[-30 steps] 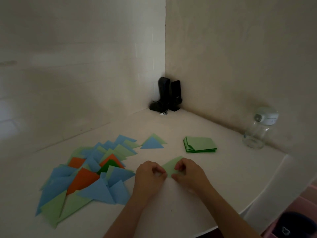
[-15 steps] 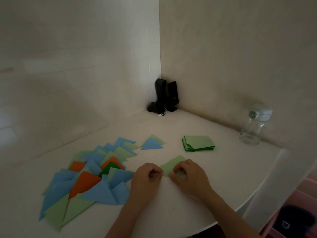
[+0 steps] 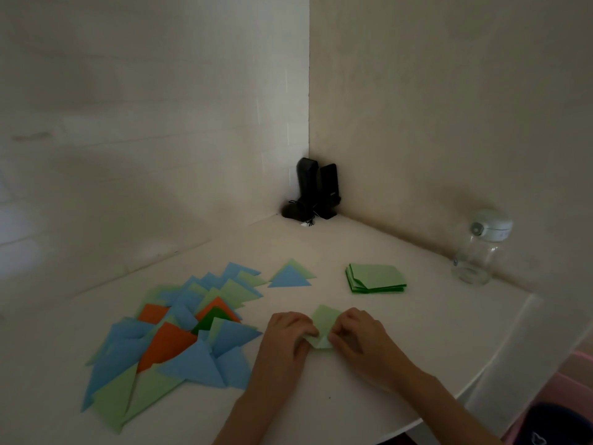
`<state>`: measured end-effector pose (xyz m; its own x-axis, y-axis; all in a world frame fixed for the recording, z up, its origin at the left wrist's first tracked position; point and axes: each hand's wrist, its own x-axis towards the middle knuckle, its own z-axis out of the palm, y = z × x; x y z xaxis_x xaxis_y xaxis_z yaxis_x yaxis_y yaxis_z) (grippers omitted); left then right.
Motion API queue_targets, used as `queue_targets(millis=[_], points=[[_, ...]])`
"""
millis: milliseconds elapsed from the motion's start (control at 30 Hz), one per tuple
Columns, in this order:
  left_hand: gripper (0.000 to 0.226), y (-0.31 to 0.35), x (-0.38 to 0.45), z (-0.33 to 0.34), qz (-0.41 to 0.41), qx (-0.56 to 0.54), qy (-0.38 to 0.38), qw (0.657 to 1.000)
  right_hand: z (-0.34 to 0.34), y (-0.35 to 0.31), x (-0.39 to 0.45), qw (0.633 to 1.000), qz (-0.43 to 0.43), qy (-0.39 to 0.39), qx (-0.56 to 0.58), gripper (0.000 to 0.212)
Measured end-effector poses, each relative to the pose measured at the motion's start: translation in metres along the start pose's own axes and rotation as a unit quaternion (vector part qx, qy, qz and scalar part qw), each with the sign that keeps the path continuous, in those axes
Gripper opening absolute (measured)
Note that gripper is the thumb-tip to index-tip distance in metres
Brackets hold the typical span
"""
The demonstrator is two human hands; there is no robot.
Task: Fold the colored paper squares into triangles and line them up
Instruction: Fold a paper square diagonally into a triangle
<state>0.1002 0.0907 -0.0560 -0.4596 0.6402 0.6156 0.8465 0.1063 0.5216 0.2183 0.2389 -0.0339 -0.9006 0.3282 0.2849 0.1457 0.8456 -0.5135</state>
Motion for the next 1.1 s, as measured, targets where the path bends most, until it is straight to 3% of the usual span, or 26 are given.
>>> queue_targets(millis=[167, 300, 400, 500, 633, 833, 1100], points=[[0.017, 0.001, 0.0, 0.001, -0.005, 0.025, -0.014, 1.0, -0.003, 0.009, -0.007, 0.997, -0.037, 0.044, 0.045, 0.023], [0.016, 0.002, -0.001, 0.001, -0.013, 0.028, -0.007, 1.0, 0.003, 0.016, -0.009, 0.999, -0.035, 0.038, -0.018, 0.034], [0.009, 0.005, -0.001, -0.002, -0.067, -0.01, -0.001, 0.998, 0.008, 0.013, -0.005, 0.997, -0.02, 0.065, -0.022, 0.034], [0.031, 0.006, 0.0, -0.002, -0.122, -0.023, -0.005, 0.992, 0.013, 0.01, -0.002, 0.994, -0.003, 0.105, -0.023, 0.031], [0.028, 0.008, 0.004, 0.003, -0.135, 0.002, 0.018, 0.991, 0.019, 0.007, 0.0, 0.989, 0.008, 0.139, -0.052, 0.03], [0.035, 0.01, 0.009, 0.011, -0.153, 0.048, 0.026, 0.987, 0.023, 0.005, 0.003, 0.987, 0.027, 0.132, -0.088, 0.029], [0.036, 0.009, 0.008, 0.008, -0.172, 0.006, 0.042, 0.984, 0.015, 0.005, 0.004, 0.994, 0.071, 0.084, 0.013, 0.032]])
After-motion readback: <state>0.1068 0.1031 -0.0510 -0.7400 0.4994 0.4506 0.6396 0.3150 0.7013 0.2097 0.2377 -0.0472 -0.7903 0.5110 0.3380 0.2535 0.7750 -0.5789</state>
